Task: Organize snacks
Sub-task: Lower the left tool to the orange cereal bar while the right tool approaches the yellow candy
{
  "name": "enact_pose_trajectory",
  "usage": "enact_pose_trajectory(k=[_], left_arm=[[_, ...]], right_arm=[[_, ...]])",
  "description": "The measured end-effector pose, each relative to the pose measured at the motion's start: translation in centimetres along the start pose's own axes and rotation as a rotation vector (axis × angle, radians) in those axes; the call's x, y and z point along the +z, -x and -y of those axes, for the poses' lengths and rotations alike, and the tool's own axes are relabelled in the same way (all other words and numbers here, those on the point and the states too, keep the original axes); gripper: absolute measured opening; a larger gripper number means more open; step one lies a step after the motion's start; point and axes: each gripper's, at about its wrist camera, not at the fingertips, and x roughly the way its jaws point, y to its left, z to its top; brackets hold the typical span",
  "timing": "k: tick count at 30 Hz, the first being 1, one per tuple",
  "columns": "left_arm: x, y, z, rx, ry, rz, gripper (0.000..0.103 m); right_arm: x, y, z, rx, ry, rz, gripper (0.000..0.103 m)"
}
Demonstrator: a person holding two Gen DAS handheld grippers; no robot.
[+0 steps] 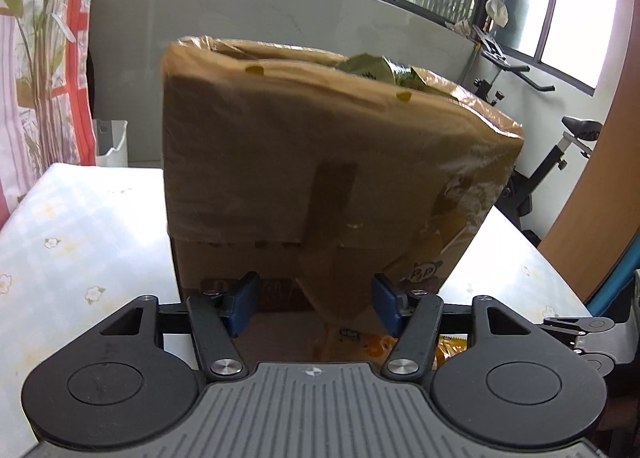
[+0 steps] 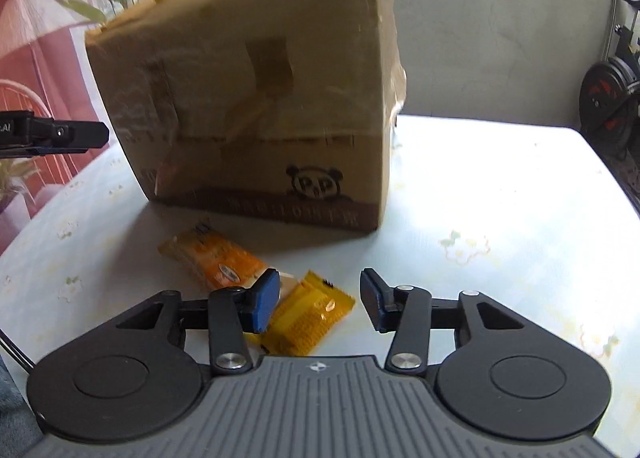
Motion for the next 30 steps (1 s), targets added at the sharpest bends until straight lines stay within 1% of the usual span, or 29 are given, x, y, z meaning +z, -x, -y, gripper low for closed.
enact_pose_trajectory(k=[2,4,6,8,9,11,15,18,20,23,25,26,30], left_arm=[[-0.5,-1.0,0.1,-0.029,0.003,-0.036,0.055],[-0.9,-1.9,0.2,-0.042,-0.006,-0.059,0.055],[-1.1,-3.0,0.5,-0.064,-0.02,-0.087,0.055],[-1.4,-4.5,1.1,-0.115,-0.038,-0.133,0.054],[-1.6,-5.1,1.4,-0.126,-0.052,-0.144,0.054],[-1.9,-6.1,2.3,-0.14,-0.08,-0.159,0.054],[-1.6,-8.0,3.1,-0.181,-0.082,-0.172,0.054],[-1.7,-9.3,3.7,-0.178,-0.107,-0.188,0.054],[-1.9,-10.1,3.4,-0.163,-0.105,-0.209,0.054],[-2.3,-10.2,2.5,-0.149,-0.092,-0.215,0.054],[-2.5,-9.9,2.2,-0.127,-0.108,-0.219,0.054],[-2.7,-9.6,1.9,-0.128,-0.105,-0.218,0.054],[-3.3,-8.3,0.4,-0.115,-0.038,-0.23,0.054]], right_arm=[[-0.5,-0.7,0.1,0.022,-0.021,-0.031,0.048],[-0.7,-1.2,0.1,0.055,-0.039,-0.045,0.048],[-0.8,-1.9,-0.4,0.049,-0.027,-0.06,0.048],[-0.7,-2.5,-0.8,0.034,-0.012,-0.066,0.048],[-0.8,-2.6,-0.9,0.028,-0.004,-0.065,0.048],[-0.8,-2.7,-1.2,0.021,0.015,-0.06,0.048],[-1.3,-2.7,-1.1,0.027,0.024,-0.051,0.048],[-1.3,-2.6,-1.2,0.03,0.04,-0.05,0.048],[-1.4,-2.5,-1.2,0.03,0.052,-0.05,0.048],[-1.4,-2.5,-1.3,0.028,0.059,-0.047,0.048],[-1.5,-2.6,-1.3,0.03,0.059,-0.046,0.048],[-1.5,-2.6,-1.3,0.033,0.057,-0.045,0.048],[-1.5,-2.7,-1.1,0.053,0.051,-0.047,0.048]])
